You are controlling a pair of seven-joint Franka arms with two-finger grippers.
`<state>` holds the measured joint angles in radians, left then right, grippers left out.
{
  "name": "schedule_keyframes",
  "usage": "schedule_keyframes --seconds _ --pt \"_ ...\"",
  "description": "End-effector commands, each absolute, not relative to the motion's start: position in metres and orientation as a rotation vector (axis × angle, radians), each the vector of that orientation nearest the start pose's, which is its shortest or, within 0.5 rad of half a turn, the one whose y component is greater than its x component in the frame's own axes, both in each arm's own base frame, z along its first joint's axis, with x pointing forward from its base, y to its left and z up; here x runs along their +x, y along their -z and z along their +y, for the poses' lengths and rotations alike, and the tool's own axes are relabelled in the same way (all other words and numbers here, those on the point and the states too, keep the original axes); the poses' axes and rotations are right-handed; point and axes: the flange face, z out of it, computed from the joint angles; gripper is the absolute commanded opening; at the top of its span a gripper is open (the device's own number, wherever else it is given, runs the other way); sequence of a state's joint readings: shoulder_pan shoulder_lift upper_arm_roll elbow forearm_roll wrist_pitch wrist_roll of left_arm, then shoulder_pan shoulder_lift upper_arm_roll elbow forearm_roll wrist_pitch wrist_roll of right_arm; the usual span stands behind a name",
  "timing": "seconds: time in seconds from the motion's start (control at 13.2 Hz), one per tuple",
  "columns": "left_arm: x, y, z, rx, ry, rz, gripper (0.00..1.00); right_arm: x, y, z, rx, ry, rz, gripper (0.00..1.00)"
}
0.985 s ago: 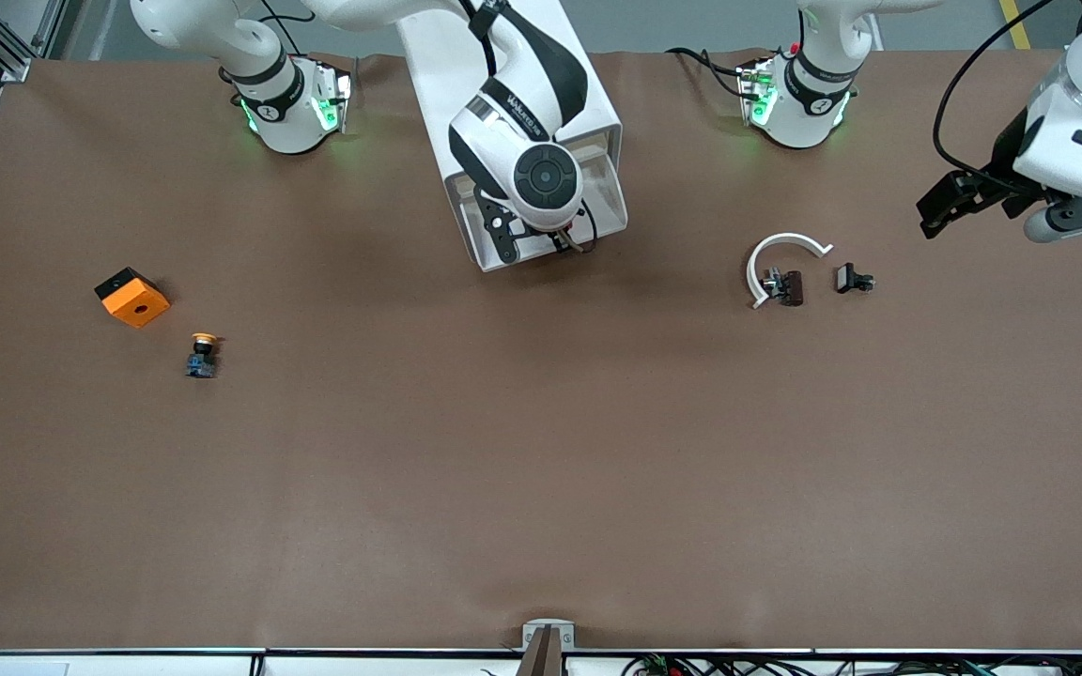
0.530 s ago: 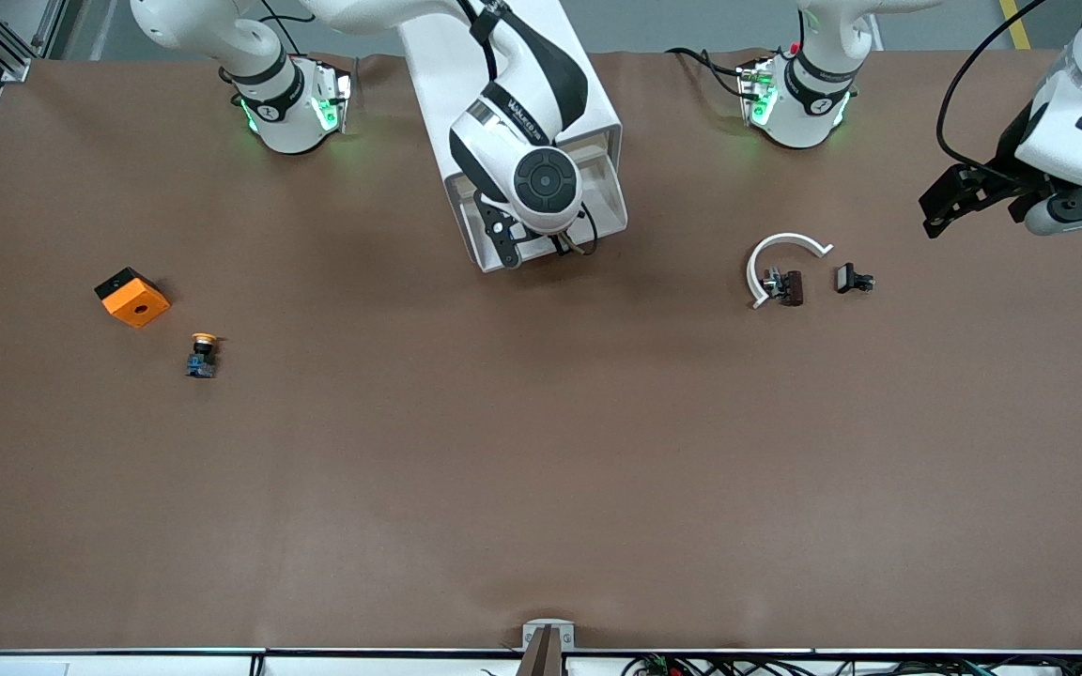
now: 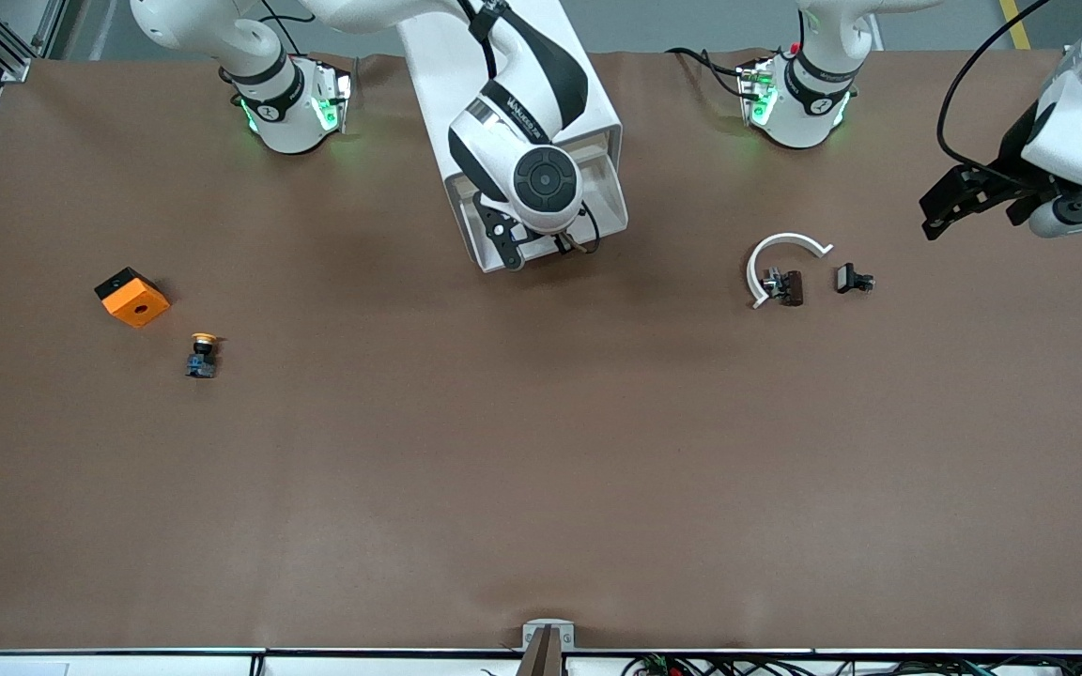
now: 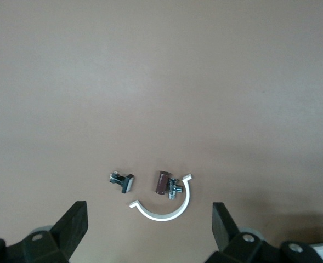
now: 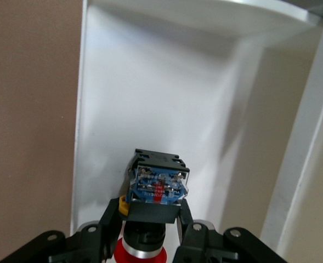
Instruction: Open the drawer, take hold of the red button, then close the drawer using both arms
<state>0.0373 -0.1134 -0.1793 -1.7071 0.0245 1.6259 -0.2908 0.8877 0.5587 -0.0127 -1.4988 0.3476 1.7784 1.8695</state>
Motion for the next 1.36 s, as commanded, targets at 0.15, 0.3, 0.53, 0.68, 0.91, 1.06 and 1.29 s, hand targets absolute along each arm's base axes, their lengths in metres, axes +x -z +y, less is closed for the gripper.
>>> schedule_keyframes --seconds 0.15,0.3,0.53,0.68,0.91,1.06,1.29 --pt "0.536 -0.600 -0.099 -3.125 0.010 -0.175 1.00 0.435 -0.373 0.524 -2.818 -0.681 1.732 0.01" --pt "0.543 -0.589 -0.103 -3.127 0.000 -0.165 1.00 0.455 -0.399 0.507 -2.800 -0.708 1.749 0.01" --pt "0.563 -0.552 -0.145 -3.157 0.021 -0.097 1.00 0.492 -0.427 0.477 -2.743 -0.711 1.763 0.02" --pt "0.578 -0.517 -0.186 -3.190 0.032 -0.190 1.00 0.514 -0.436 0.446 -2.757 -0.749 1.719 0.02" --pt "0.591 -0.463 -0.239 -3.256 0.037 -0.244 1.00 0.540 -0.461 0.385 -2.865 -0.828 1.427 0.02" --pt "0.586 -0.428 -0.284 -3.284 0.003 -0.179 1.00 0.541 -0.498 0.346 -2.998 -0.746 1.052 0.02" --pt "0.564 -0.381 -0.347 -3.247 -0.029 -0.252 1.00 0.547 -0.538 0.272 -3.035 -0.667 0.520 0.02"
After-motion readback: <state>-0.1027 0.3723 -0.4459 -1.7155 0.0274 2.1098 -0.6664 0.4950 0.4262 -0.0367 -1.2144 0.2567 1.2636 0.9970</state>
